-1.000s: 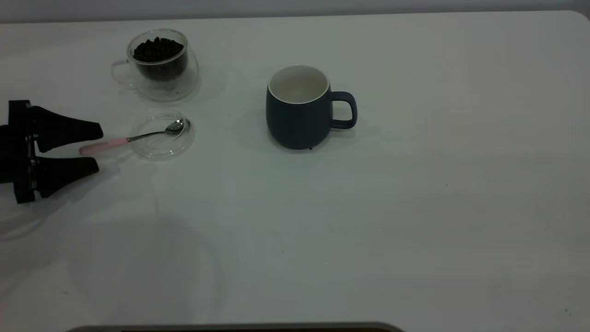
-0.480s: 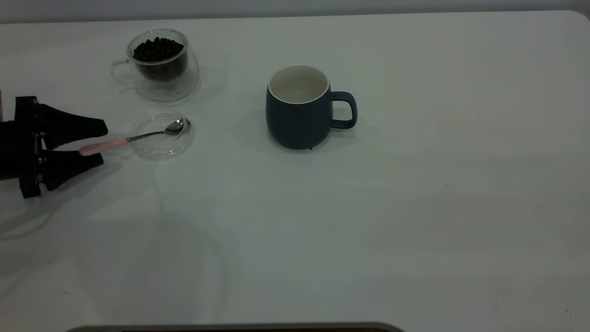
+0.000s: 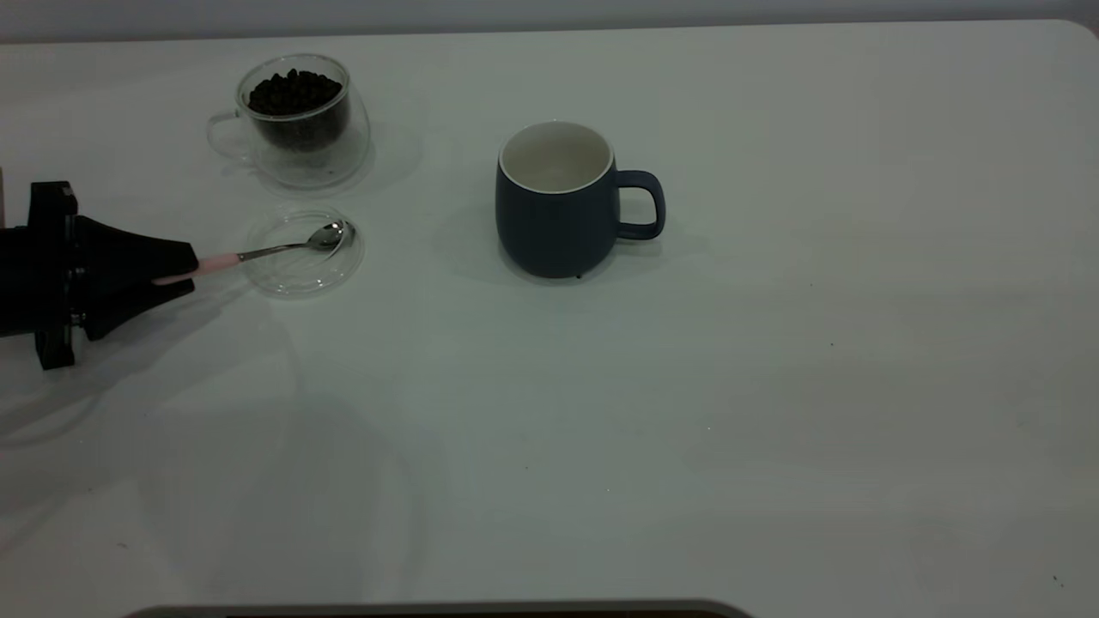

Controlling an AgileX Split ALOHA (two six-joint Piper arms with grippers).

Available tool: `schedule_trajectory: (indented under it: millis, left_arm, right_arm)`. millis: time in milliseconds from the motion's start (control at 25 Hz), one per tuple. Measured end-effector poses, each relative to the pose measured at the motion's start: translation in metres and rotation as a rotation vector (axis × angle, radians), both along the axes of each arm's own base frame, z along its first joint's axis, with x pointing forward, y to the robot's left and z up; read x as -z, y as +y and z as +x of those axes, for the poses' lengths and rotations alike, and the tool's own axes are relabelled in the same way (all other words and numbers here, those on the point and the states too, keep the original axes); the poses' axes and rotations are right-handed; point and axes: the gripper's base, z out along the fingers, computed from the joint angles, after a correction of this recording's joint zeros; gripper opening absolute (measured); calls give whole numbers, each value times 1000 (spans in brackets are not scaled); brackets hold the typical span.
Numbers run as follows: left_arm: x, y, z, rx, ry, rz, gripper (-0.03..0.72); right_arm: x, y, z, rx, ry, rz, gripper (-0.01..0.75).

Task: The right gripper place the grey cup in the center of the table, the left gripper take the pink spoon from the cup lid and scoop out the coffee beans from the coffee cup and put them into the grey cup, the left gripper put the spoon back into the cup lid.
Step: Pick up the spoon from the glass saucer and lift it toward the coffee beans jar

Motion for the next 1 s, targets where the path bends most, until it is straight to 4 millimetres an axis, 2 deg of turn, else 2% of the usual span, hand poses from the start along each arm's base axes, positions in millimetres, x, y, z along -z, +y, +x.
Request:
schedule_trajectory:
  millis: [120, 240, 840, 1000]
  left_arm:
    - [0, 0, 0, 1, -2, 2, 146]
    - [0, 0, 0, 2, -4, 3, 128]
    - [-1, 0, 0, 6, -6, 12, 127]
    - [-12, 3, 4, 31, -5, 56, 127]
  right_arm:
    - [0, 0, 0, 0, 0, 0, 588]
    - [0, 0, 0, 0, 0, 0, 588]
    - [0, 0, 0, 0, 0, 0, 588]
    - [0, 0, 0, 0, 0, 0, 588]
